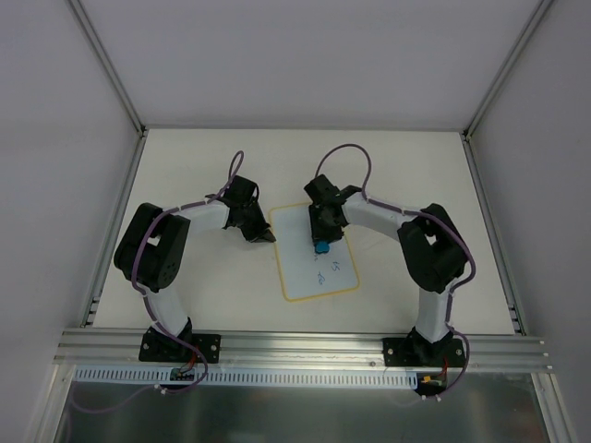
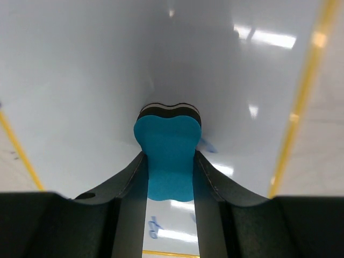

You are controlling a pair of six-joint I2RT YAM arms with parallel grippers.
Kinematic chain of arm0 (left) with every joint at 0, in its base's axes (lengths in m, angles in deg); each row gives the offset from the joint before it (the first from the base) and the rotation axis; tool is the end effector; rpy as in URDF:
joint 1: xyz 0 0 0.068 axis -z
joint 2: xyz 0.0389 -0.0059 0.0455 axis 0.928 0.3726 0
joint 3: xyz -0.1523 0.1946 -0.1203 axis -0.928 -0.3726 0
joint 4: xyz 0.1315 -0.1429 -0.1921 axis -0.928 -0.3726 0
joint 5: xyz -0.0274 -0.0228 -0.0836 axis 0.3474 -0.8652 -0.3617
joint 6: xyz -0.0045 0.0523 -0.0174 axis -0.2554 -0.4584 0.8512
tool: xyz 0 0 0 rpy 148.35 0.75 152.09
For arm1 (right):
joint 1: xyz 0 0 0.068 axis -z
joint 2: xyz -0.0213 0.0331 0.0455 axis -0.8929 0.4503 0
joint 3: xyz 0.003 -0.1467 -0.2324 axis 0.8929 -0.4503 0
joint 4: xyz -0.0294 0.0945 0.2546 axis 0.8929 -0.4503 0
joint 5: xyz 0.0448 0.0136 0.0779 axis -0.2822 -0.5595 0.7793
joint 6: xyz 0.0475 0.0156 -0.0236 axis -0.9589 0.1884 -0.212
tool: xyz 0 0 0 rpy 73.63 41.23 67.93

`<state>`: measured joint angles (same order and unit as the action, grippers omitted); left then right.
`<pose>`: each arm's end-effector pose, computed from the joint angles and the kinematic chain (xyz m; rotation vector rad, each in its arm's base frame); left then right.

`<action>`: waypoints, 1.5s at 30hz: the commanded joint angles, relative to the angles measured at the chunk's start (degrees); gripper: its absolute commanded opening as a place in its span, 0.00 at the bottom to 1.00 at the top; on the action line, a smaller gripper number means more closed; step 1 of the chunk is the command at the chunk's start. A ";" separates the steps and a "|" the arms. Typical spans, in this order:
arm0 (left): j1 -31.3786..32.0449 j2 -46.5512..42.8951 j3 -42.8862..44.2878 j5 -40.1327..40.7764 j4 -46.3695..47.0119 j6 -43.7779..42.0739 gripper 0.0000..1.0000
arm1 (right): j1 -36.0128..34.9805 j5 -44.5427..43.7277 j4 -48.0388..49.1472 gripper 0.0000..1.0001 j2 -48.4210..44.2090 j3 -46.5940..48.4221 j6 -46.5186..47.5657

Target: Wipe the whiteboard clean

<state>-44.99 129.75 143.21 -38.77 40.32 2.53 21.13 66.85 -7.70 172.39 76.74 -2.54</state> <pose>0.3272 -0.1503 0.1353 -0.4755 2.6862 -0.7474 0.3070 0.2746 0.1644 -0.6639 2.6307 0.2126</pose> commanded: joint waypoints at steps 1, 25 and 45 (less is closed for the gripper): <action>-1.69 3.22 -2.46 7.93 -8.09 -2.26 0.00 | 6.68 -5.93 -5.78 0.00 -2.55 -7.02 -1.39; -2.04 2.78 -1.84 7.93 -8.27 -1.47 0.00 | -8.88 -4.96 -3.05 0.00 -1.59 -7.62 -1.04; -2.83 2.25 -2.28 6.96 -8.44 -0.68 0.00 | -9.98 -2.08 0.73 0.00 -8.65 -17.41 -4.83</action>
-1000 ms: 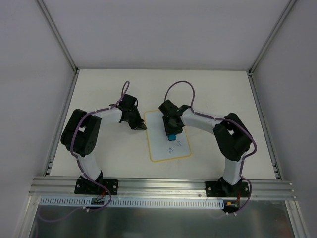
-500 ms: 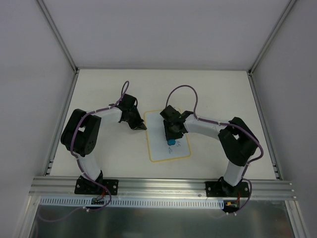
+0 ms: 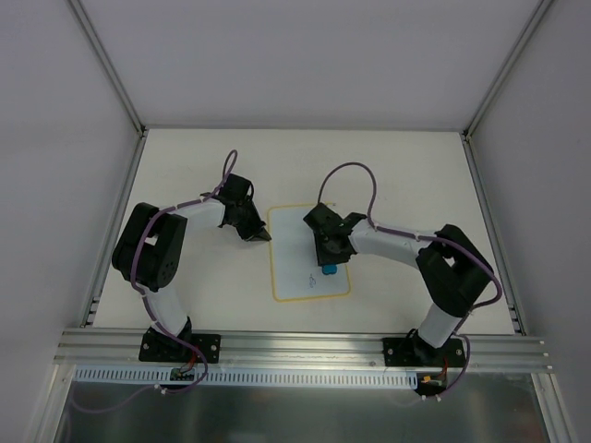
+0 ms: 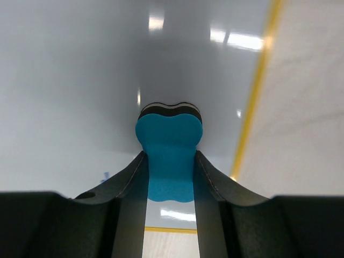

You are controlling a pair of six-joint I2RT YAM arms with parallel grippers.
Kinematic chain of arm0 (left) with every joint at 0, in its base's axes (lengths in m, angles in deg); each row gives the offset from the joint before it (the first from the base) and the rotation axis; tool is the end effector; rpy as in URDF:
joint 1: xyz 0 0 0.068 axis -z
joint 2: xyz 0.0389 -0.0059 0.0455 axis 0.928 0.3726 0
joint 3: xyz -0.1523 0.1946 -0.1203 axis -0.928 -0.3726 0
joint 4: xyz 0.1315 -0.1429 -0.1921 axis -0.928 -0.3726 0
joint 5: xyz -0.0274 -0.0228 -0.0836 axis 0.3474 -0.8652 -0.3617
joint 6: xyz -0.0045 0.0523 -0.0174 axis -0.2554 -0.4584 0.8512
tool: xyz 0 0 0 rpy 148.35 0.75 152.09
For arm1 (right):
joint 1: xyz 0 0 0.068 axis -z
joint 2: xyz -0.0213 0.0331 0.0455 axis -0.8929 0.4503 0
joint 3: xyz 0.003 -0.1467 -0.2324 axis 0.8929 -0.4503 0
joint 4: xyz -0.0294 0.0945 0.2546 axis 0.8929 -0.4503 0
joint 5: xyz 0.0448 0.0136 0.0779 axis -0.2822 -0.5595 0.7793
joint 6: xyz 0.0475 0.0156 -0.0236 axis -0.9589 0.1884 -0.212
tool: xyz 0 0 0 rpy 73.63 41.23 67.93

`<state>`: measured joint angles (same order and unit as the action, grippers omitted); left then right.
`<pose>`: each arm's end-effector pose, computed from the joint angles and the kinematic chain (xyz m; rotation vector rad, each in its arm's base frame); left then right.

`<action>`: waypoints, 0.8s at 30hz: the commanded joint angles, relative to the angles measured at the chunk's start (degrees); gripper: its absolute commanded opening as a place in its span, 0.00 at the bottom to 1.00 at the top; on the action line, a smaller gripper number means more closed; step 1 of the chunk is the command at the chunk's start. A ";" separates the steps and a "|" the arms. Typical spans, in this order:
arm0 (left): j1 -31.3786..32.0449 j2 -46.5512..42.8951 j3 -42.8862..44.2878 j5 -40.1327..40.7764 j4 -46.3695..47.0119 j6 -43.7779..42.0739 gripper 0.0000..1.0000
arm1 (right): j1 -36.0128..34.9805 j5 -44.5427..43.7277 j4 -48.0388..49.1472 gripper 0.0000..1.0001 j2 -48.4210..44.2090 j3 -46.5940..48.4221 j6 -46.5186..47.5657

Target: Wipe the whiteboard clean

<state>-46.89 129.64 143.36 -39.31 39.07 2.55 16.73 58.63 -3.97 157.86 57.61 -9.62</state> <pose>0.3305 -0.1391 0.1355 -0.5226 2.6910 -0.7399 0.2369 0.2389 0.1615 -0.5530 2.6155 0.0928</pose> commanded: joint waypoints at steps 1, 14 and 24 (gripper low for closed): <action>-0.93 2.27 -2.44 7.51 -7.28 -0.70 0.00 | -6.92 6.75 -3.01 0.00 6.95 4.33 2.86; -1.19 3.23 -0.68 8.57 -7.64 -1.58 0.00 | -10.64 4.67 -6.61 0.00 7.51 3.51 6.83; -2.07 3.32 0.29 9.18 -8.43 -2.81 0.00 | 1.50 -2.64 -6.70 0.00 -4.90 -8.38 -3.55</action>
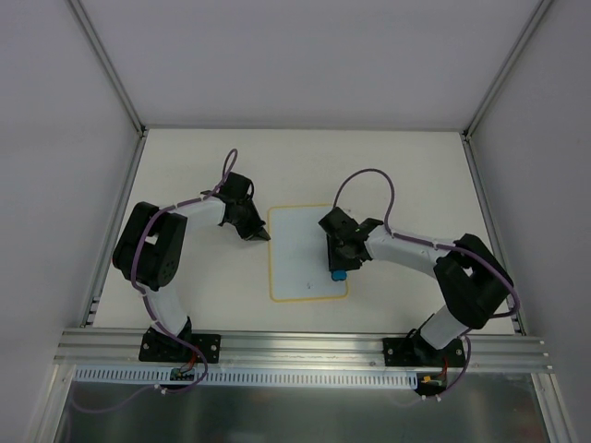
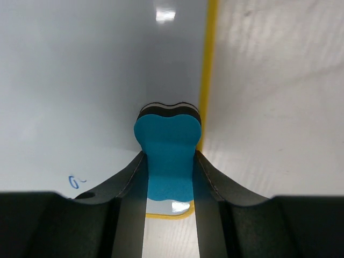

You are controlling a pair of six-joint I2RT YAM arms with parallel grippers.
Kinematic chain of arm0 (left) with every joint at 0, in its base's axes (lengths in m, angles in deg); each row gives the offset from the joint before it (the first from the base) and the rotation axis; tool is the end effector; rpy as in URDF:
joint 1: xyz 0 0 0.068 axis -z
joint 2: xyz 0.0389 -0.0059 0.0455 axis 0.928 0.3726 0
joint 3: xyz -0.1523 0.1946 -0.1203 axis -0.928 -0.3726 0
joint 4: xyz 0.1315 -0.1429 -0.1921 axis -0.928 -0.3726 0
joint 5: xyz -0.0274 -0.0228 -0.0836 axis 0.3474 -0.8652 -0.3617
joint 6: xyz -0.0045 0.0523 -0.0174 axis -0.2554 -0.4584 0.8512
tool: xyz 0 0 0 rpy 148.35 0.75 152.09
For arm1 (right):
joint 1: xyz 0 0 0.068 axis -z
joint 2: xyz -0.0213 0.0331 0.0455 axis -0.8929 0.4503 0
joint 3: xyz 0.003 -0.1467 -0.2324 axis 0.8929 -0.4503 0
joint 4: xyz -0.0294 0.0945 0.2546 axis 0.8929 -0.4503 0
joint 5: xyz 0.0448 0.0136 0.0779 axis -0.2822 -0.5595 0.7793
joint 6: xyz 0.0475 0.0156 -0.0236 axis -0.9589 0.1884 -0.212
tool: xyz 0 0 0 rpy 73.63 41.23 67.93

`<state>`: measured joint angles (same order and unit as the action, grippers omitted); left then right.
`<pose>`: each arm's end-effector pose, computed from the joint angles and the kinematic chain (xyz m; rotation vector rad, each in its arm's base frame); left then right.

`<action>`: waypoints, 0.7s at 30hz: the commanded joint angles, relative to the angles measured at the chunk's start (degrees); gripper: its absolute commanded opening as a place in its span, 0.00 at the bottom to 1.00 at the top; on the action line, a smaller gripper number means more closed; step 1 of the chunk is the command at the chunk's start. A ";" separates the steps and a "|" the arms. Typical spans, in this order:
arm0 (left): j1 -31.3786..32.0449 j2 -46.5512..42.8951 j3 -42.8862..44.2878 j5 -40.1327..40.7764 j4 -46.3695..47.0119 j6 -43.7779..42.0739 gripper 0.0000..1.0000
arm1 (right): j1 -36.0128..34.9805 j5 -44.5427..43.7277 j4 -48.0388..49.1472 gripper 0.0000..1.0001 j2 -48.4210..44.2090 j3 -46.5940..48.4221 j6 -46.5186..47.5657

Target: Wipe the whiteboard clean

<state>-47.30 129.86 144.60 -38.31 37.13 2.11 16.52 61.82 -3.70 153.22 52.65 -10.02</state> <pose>0.3336 -0.1369 0.1382 -0.5331 2.6975 -0.7056 0.2194 0.2251 0.1616 -0.5706 2.6403 0.1597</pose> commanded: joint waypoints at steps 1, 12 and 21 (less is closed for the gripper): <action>-1.66 3.11 -0.87 8.09 -6.48 -2.38 0.00 | 1.55 -5.83 -6.87 0.00 -0.09 -3.16 -2.72; -1.57 3.63 0.01 6.24 -6.48 -1.41 0.00 | -11.01 4.61 -0.81 0.00 7.90 6.68 11.16; -1.57 3.72 0.01 6.68 -6.57 -1.50 0.00 | -15.77 12.62 -0.19 0.00 14.57 13.98 18.64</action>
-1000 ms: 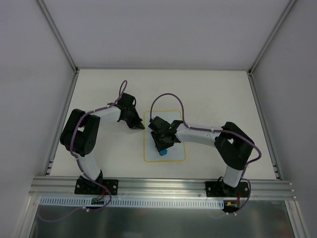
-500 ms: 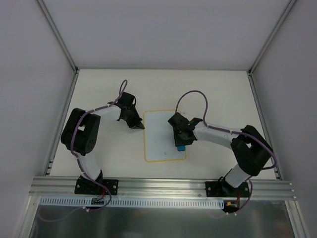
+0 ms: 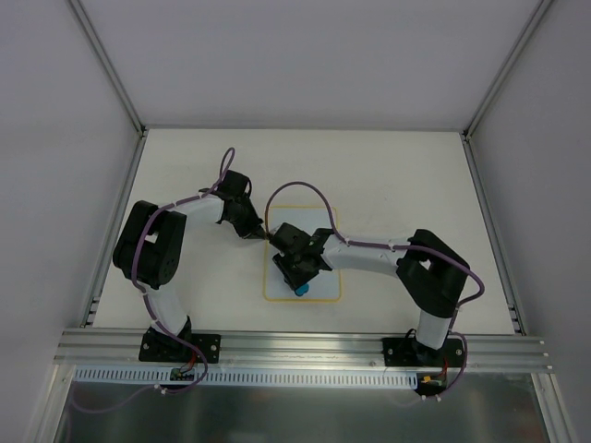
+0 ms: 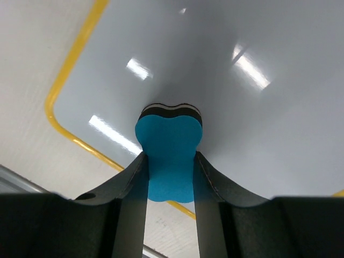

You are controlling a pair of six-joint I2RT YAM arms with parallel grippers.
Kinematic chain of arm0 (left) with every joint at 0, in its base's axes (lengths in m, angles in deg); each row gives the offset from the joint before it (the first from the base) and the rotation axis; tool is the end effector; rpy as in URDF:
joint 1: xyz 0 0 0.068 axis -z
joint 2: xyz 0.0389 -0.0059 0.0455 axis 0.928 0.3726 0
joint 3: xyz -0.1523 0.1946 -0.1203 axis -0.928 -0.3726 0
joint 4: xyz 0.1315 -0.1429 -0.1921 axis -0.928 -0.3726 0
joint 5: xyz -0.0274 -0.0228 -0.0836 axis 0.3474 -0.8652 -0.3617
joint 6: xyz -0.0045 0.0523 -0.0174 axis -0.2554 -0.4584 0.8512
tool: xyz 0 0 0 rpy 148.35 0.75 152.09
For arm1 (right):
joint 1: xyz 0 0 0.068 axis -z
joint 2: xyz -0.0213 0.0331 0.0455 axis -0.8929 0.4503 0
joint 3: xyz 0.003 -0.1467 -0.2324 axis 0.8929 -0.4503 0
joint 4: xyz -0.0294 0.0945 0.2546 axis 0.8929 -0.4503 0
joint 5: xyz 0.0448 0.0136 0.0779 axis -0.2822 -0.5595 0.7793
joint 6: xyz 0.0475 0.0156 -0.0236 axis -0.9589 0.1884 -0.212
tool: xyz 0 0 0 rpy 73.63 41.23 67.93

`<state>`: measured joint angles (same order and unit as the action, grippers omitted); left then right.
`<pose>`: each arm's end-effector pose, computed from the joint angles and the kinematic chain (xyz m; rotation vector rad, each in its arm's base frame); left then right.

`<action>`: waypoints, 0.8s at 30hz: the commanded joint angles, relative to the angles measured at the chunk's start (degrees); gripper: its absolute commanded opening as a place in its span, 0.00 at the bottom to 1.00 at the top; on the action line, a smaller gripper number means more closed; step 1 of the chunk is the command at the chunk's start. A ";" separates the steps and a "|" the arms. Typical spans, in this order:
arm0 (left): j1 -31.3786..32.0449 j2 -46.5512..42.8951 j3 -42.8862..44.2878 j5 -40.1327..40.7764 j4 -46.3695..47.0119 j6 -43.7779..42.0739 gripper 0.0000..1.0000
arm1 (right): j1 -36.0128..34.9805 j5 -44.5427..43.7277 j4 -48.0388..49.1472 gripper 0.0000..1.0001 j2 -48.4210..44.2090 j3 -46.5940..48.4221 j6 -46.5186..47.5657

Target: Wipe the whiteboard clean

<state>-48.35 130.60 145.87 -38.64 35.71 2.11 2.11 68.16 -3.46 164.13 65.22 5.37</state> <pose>0.3389 -0.1320 0.1386 -0.5613 2.7056 -0.6991 0.1803 0.3245 0.1628 -1.2669 2.4062 0.3078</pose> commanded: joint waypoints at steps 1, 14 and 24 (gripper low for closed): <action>-0.52 2.98 -1.26 6.92 -5.06 -1.50 0.00 | -1.45 6.37 -0.52 0.00 4.03 1.76 3.34; -0.61 2.80 -1.26 7.97 -5.15 -2.20 0.00 | 0.38 -14.62 -10.71 0.00 4.04 2.48 -7.09; -1.05 2.27 -2.14 8.59 -5.24 -2.29 0.00 | 13.04 -23.42 -11.51 0.00 -7.04 -10.36 -19.42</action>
<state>-48.38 130.69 146.22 -37.57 35.75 2.09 12.73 50.87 -9.54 157.88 58.27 -9.14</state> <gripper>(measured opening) 0.017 0.371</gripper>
